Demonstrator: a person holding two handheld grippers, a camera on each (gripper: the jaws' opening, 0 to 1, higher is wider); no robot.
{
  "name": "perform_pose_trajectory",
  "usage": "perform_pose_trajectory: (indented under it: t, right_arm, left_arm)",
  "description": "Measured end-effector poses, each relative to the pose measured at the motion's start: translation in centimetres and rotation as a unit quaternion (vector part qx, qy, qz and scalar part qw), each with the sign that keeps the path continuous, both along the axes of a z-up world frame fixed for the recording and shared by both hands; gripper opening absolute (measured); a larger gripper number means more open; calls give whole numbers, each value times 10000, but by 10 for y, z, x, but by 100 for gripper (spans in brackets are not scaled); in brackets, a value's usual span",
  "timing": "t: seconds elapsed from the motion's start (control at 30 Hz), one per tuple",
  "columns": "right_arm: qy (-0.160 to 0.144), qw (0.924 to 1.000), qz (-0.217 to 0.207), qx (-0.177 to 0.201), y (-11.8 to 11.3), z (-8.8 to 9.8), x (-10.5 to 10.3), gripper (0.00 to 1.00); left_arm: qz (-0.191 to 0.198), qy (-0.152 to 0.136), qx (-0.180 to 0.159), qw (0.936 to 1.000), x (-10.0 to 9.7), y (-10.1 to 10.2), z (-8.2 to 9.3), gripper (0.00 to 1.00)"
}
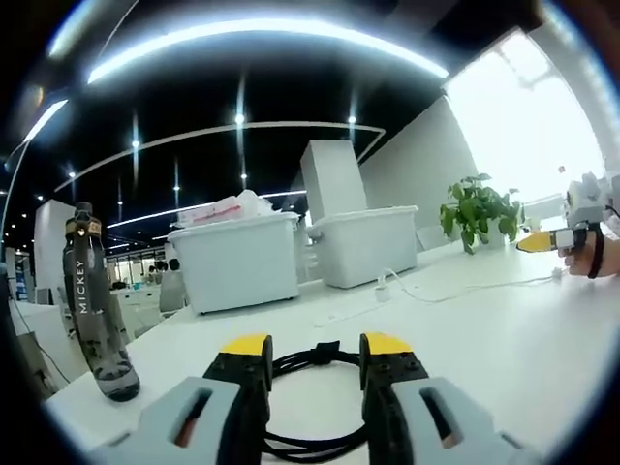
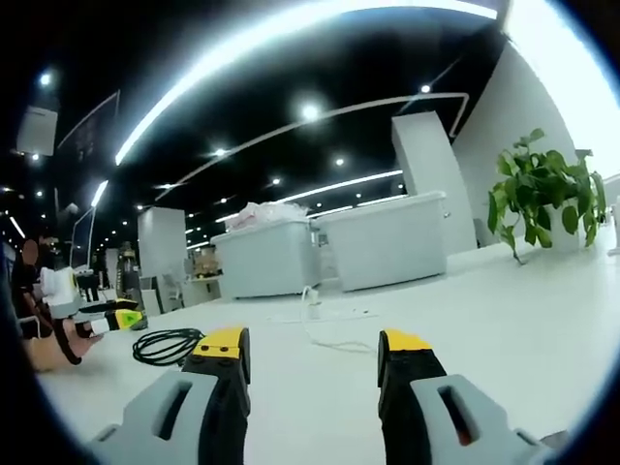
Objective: Coil the Type-C to USB data cable on the desktop and secure it with Velcro straps.
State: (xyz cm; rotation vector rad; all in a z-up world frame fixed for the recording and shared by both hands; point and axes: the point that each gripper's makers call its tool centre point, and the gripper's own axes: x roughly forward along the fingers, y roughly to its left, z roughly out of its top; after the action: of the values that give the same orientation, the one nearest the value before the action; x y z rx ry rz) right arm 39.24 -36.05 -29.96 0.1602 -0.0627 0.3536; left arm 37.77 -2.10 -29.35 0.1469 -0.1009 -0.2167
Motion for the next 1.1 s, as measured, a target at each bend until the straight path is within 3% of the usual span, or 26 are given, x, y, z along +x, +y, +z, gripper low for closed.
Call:
perform_pose_trajectory:
  t: [0.27,1.1]
  right_arm:
    - [-37,9996,48,-285,10,-3,-2,56]
    - [107,9995,78,-295,12,-10,-1,55]
  left_arm:
    - [-94,22,93,9999,1,-7,-4,40]
    - [-106,164,135,9997,3,-7,-10,40]
